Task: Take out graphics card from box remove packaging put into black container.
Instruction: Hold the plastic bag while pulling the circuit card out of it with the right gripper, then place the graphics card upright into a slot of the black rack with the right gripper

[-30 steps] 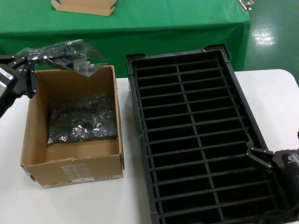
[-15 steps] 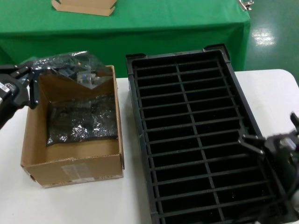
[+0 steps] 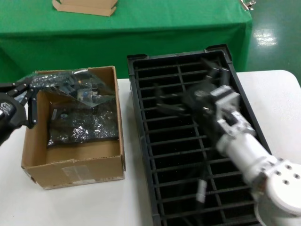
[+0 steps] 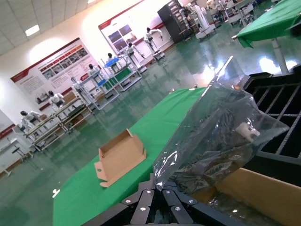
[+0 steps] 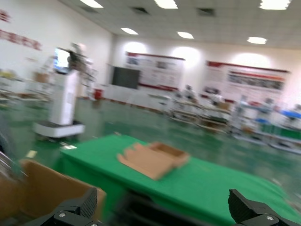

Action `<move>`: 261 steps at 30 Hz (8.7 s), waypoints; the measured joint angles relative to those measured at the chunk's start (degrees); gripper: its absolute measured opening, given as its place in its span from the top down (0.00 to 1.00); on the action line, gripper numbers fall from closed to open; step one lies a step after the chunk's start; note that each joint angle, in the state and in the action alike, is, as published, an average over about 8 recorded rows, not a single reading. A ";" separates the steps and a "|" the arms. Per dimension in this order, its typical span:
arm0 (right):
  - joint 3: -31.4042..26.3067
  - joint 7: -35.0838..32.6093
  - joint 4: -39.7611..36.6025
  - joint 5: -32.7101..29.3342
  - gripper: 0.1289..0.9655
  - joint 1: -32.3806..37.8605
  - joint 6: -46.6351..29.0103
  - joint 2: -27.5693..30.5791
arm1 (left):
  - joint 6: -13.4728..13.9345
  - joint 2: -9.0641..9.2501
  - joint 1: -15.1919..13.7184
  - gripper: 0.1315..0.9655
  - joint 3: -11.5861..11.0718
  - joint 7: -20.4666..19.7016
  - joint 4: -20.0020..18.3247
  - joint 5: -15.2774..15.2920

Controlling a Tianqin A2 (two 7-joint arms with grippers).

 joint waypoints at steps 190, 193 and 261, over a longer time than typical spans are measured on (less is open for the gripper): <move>-11.93 41.31 11.71 -40.52 0.92 32.20 -54.90 10.43 | 0.73 3.38 -8.43 0.99 0.35 35.82 24.88 -39.72; -13.19 42.41 10.65 -39.23 0.92 37.57 -61.82 10.88 | 3.35 5.20 -9.03 0.99 -1.10 39.61 27.23 -43.58; -49.15 31.07 -33.83 -28.83 0.92 70.41 -80.83 -3.06 | 22.69 6.17 -18.21 0.99 -23.33 60.29 82.10 -69.24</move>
